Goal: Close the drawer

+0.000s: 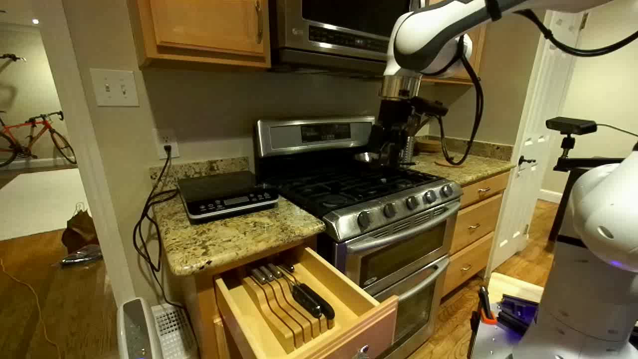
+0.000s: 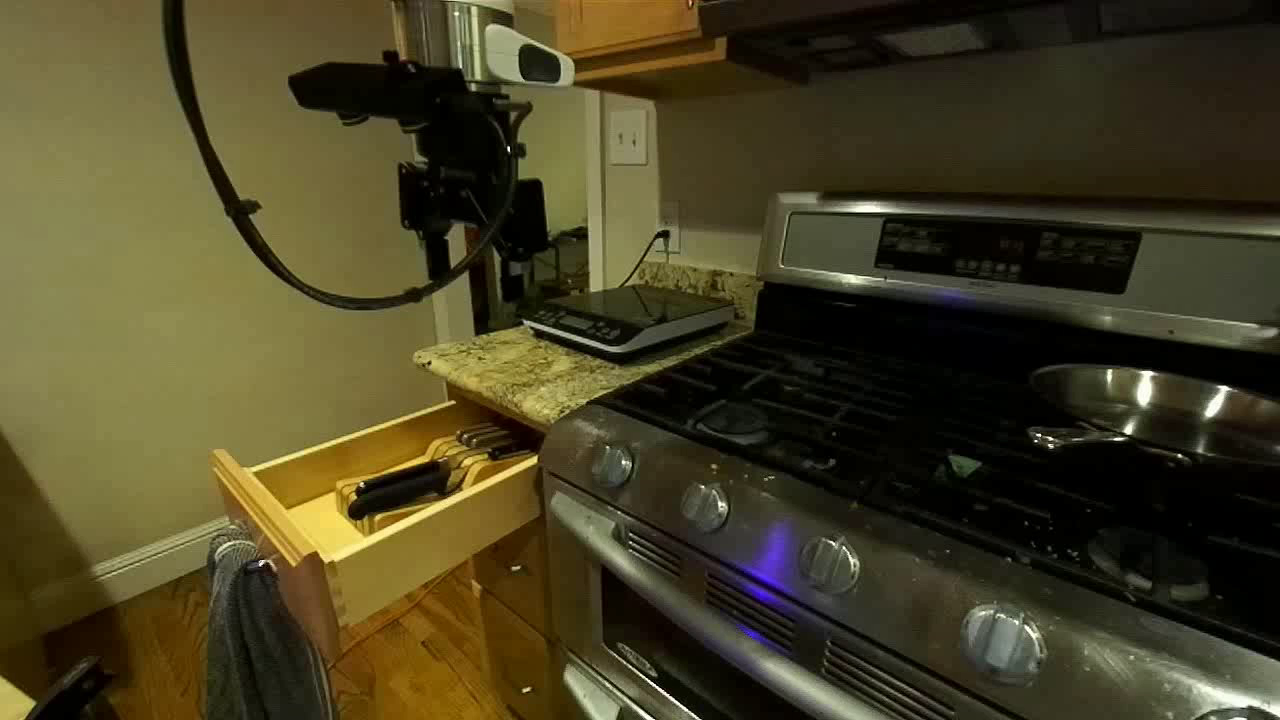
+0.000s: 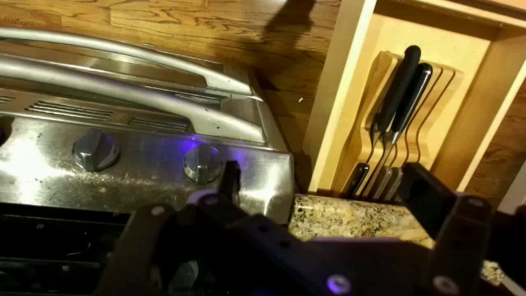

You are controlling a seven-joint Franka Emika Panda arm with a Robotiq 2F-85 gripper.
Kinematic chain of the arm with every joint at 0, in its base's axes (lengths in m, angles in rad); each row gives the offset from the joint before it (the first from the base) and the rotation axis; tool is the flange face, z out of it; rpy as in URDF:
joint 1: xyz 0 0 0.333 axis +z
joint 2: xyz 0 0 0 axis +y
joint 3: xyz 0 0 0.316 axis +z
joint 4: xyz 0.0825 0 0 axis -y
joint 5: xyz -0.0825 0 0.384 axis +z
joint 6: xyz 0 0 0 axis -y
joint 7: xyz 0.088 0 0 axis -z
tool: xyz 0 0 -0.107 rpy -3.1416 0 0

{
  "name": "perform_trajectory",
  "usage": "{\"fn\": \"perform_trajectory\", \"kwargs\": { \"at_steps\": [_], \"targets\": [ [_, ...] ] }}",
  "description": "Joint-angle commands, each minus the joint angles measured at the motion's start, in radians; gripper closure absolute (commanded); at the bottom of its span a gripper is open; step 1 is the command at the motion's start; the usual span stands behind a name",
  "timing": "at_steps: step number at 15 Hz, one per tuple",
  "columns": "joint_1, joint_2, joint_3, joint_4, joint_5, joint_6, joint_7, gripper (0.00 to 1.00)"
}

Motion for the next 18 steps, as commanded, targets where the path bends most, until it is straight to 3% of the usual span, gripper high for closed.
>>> {"fn": "perform_trajectory", "kwargs": {
  "at_steps": [1,7,11,18],
  "targets": [
    [-0.017,0.002,0.015,0.002,0.008,-0.003,-0.007,0.00],
    [-0.017,0.002,0.019,-0.004,0.003,0.008,-0.001,0.00],
    [0.014,-0.014,0.070,-0.080,-0.040,0.103,-0.063,0.00],
    [0.135,0.035,0.174,-0.212,-0.013,0.242,-0.139,0.00]
  ]
}}
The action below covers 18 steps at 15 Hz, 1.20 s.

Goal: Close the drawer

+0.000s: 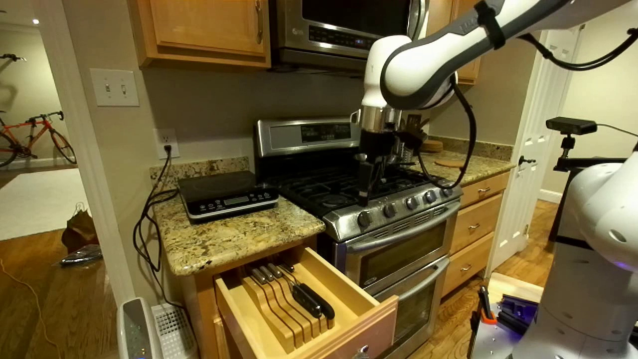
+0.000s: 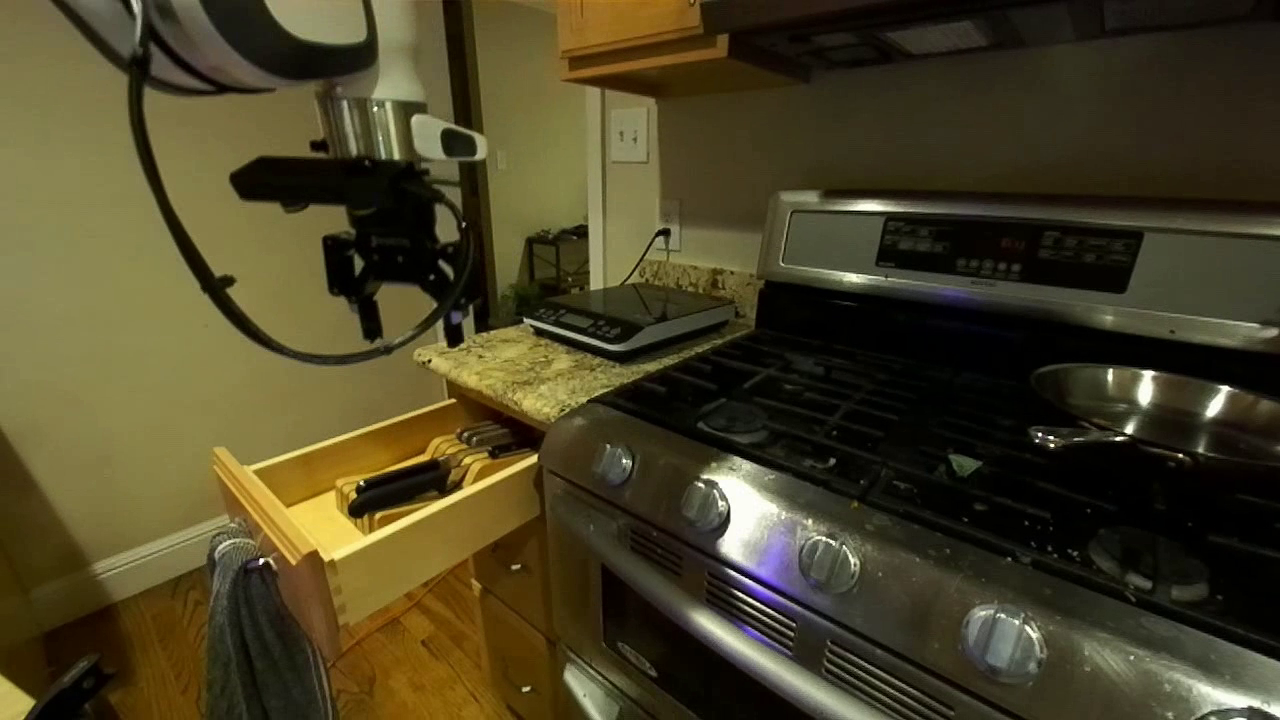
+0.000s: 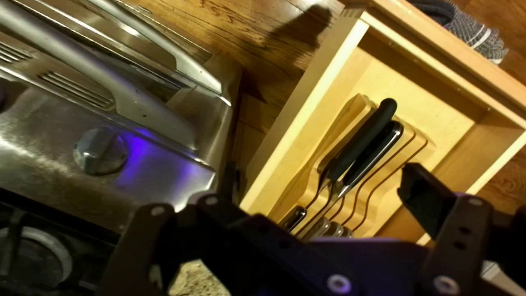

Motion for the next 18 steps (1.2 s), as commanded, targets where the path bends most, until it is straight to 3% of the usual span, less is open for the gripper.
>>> {"fn": "perform_trajectory", "kwargs": {
  "at_steps": [1,3,4,13,18],
  "targets": [
    [0.068,0.024,0.033,-0.063,0.004,0.072,-0.049,0.00],
    [0.102,0.046,0.052,-0.076,0.004,0.084,-0.064,0.00],
    [0.082,0.037,0.046,-0.052,0.000,0.046,-0.029,0.00],
    [0.092,0.054,0.056,-0.051,-0.003,0.055,-0.033,0.00],
    [0.189,0.120,0.127,-0.064,-0.001,0.114,-0.119,0.00]
  ]
}}
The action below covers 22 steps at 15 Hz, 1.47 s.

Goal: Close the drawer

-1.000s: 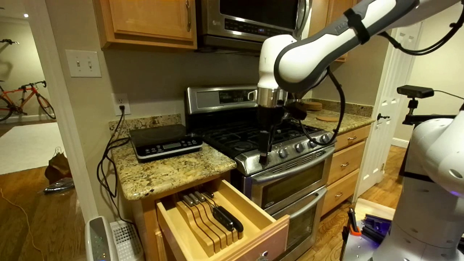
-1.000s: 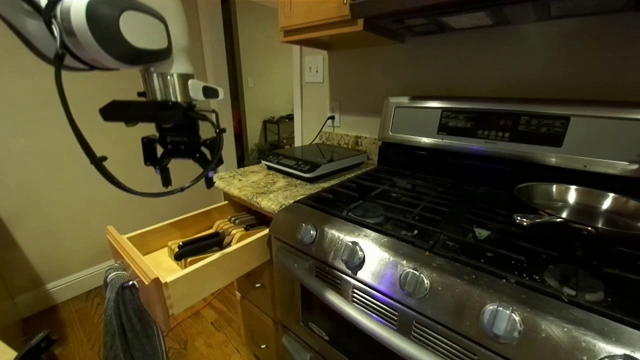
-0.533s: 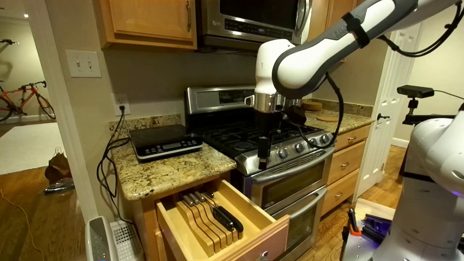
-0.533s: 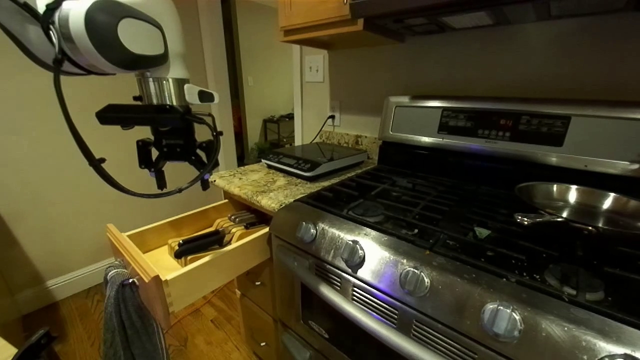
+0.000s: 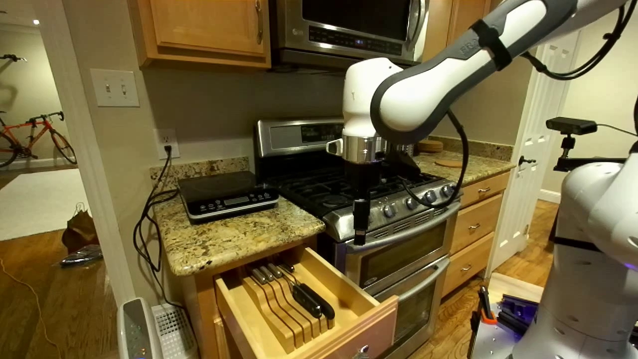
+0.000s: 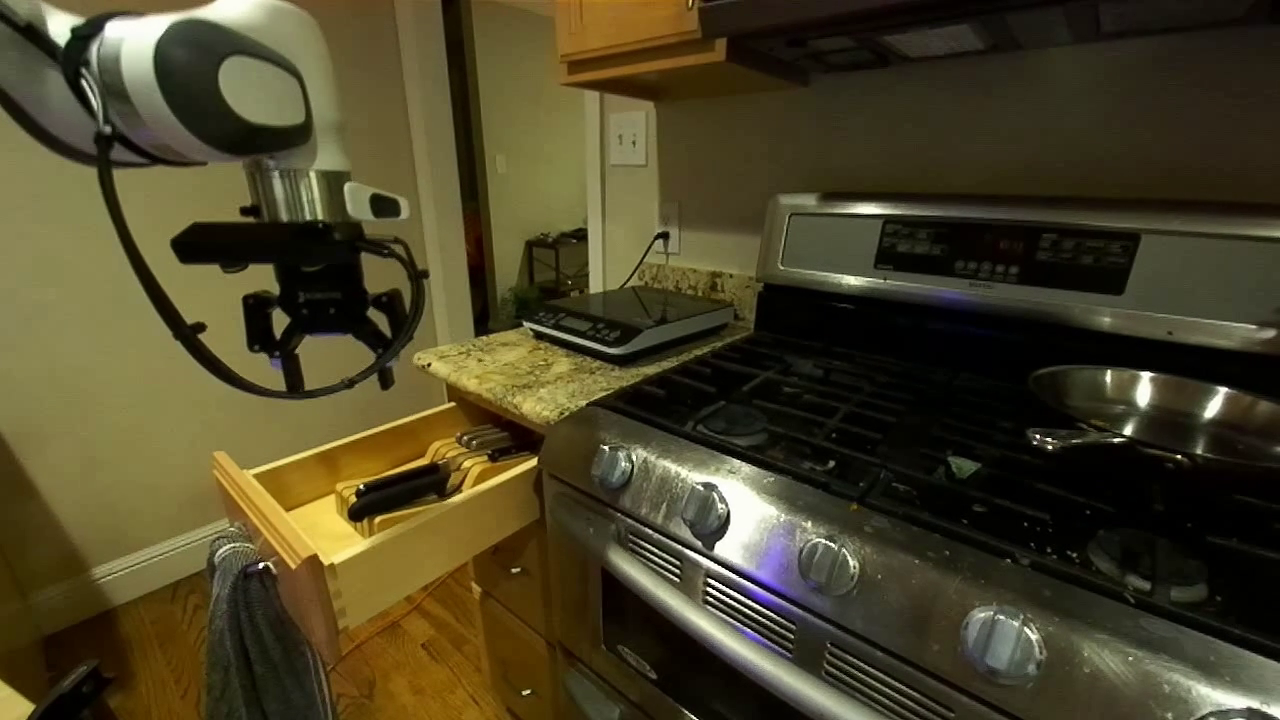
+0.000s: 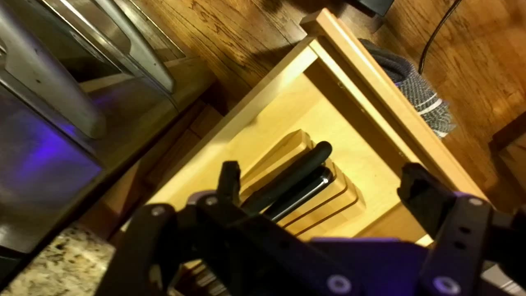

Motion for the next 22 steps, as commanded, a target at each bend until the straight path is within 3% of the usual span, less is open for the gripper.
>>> {"fn": "perform_trajectory", "kwargs": {
  "at_steps": [1,8,15,22],
  "targets": [
    [0.076,0.063,0.045,-0.010,0.005,0.073,-0.064,0.00],
    [0.178,0.197,0.139,-0.002,0.020,0.244,-0.121,0.00],
    [0.166,0.202,0.152,0.005,0.005,0.220,-0.093,0.00],
    [0.182,0.347,0.223,0.035,-0.084,0.289,-0.085,0.00]
  ]
}}
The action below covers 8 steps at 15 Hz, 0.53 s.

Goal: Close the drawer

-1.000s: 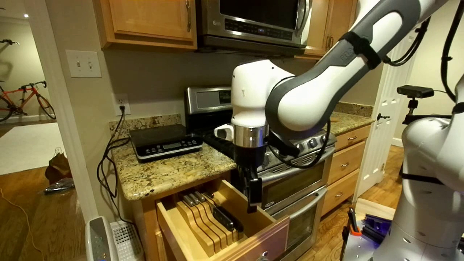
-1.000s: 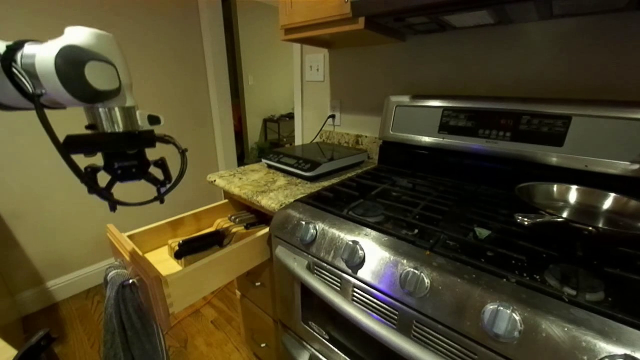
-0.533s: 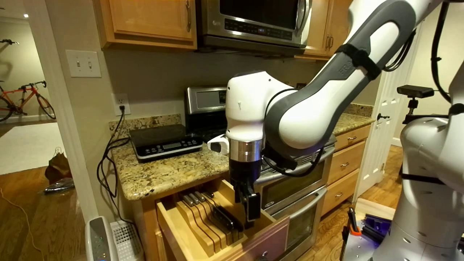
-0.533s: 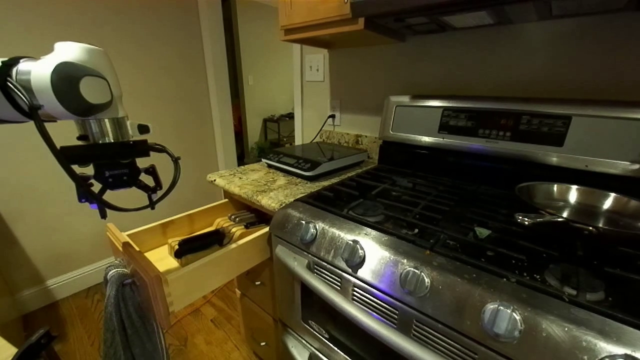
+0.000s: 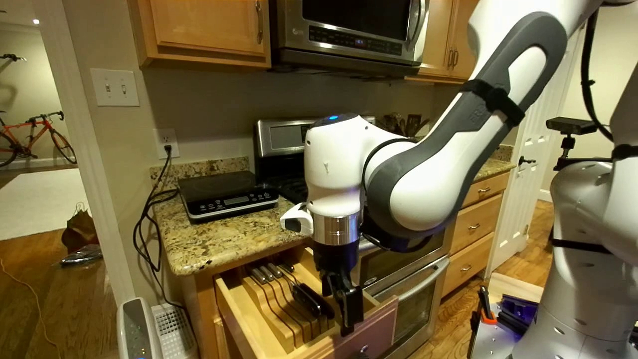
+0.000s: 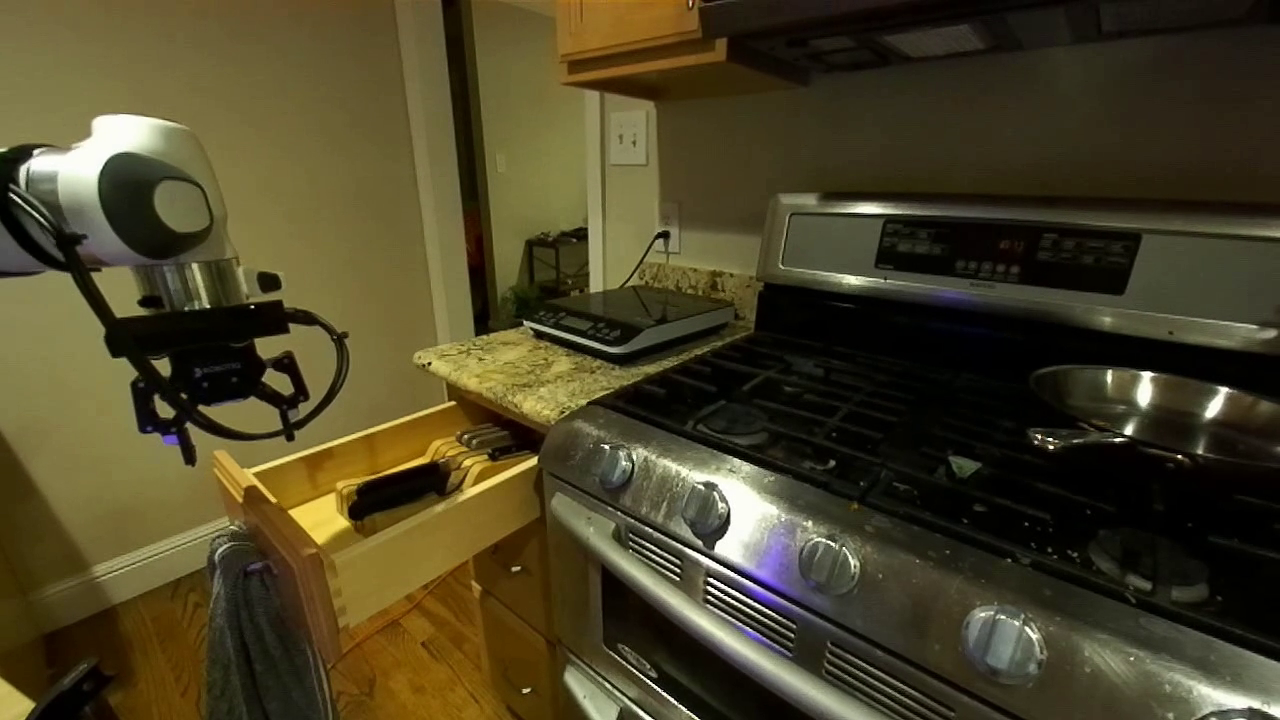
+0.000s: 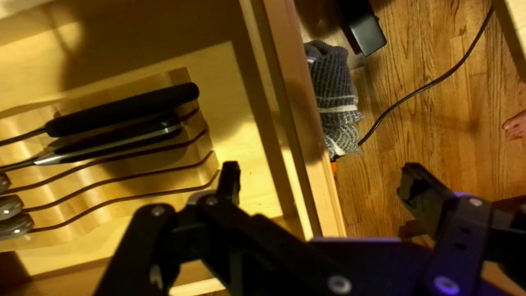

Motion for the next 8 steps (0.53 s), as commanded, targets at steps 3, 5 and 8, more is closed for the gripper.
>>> {"fn": "perform_trajectory", "kwargs": {
  "at_steps": [3,5,8],
  "targets": [
    [0.005,0.149,0.054,0.054,-0.086,0.071,0.007,0.00],
    [0.003,0.195,0.066,0.078,-0.112,0.083,0.004,0.00],
    [-0.001,0.241,0.070,0.109,-0.170,0.105,0.011,0.30]
  ]
}}
